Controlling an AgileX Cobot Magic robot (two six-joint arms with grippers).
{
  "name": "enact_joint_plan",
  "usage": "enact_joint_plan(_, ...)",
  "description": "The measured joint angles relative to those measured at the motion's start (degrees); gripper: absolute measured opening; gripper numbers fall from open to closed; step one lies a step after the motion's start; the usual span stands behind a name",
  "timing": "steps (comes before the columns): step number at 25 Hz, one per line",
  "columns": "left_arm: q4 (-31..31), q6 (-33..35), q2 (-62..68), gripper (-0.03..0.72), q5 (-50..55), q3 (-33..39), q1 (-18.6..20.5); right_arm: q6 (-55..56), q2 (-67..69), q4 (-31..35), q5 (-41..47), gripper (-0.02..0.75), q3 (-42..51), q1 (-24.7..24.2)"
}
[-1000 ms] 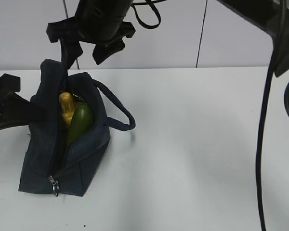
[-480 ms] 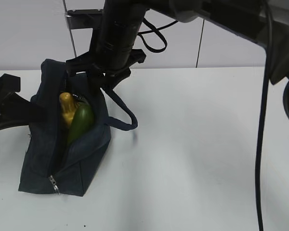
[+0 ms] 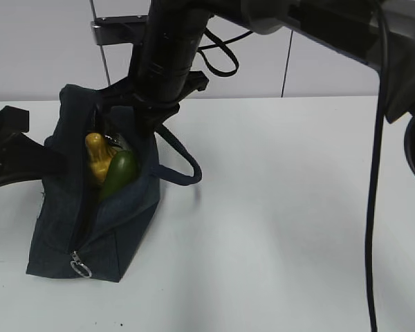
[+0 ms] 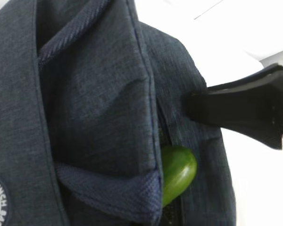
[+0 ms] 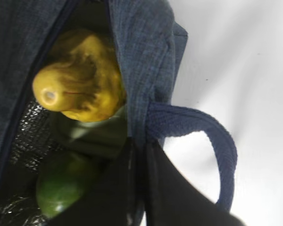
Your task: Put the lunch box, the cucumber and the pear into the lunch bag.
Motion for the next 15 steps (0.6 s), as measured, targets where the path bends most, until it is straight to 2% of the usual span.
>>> enact_joint_plan(8,-3.5,2.1,0.0,-0.015,1.4,-3.0,-0.8,0.0,-4.2,-9.1,0.1,0.006,2.4,-0.1)
enact_joint_plan(12,-3.6,2.1,0.9,-0.015,1.1,-7.0,-5.5,0.0,-9.3,-13.5,0.6,0.006,7.6,-1.3)
enact_joint_plan(15,-3.9,2.1,2.6,-0.015,-0.5,-9.5,-11.1,0.0,-12.9,-16.9,0.8,0.006,12.7,-2.8)
